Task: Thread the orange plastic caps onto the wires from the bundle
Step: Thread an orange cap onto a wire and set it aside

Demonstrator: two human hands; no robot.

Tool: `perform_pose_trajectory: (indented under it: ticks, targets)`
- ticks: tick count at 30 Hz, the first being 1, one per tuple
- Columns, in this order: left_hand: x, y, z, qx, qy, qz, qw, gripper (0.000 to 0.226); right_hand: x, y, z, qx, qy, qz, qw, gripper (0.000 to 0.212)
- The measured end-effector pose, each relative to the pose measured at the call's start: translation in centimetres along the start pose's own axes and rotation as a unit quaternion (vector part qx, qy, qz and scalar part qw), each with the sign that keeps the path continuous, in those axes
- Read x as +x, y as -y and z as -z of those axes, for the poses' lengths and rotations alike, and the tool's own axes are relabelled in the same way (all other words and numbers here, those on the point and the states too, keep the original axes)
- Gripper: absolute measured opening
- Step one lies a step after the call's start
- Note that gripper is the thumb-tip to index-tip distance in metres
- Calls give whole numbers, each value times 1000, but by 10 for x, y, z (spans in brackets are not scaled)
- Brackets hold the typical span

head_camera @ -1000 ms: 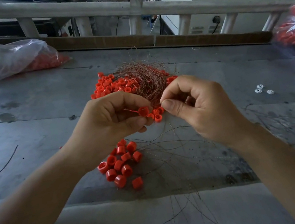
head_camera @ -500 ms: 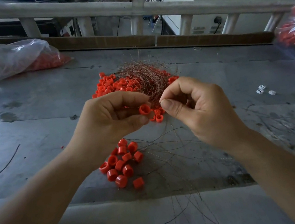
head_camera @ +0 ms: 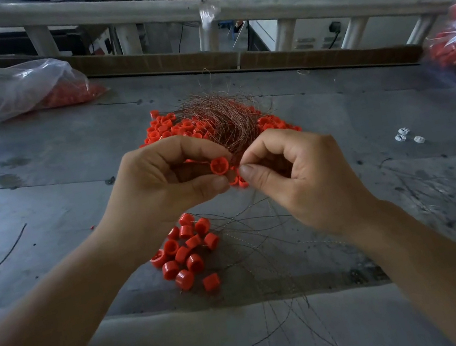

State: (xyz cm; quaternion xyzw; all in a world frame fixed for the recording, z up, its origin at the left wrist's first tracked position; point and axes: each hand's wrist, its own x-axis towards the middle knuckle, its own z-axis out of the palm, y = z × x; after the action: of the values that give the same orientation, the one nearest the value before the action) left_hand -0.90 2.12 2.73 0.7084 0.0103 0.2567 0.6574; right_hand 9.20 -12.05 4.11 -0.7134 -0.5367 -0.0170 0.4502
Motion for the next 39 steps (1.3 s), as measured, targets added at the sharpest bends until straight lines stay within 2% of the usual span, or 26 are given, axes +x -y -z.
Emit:
perform_pose_trajectory:
  ticks: [5, 19, 31, 39]
  targets:
    - [1, 0, 1, -87, 31, 27, 995, 28, 2, -1, 5, -5, -14, -8, 1000, 11]
    - [1, 3, 3, -105, 49, 26, 993, 31, 1, 1, 6, 0, -19, -8, 1000, 10]
    - [0, -1, 3, -106, 22, 31, 994, 30, 1, 0, 6, -6, -11, -14, 1000, 13]
    - [1, 0, 5, -160, 58, 50, 984, 26, 1, 0, 7, 10, 11, -27, 1000, 11]
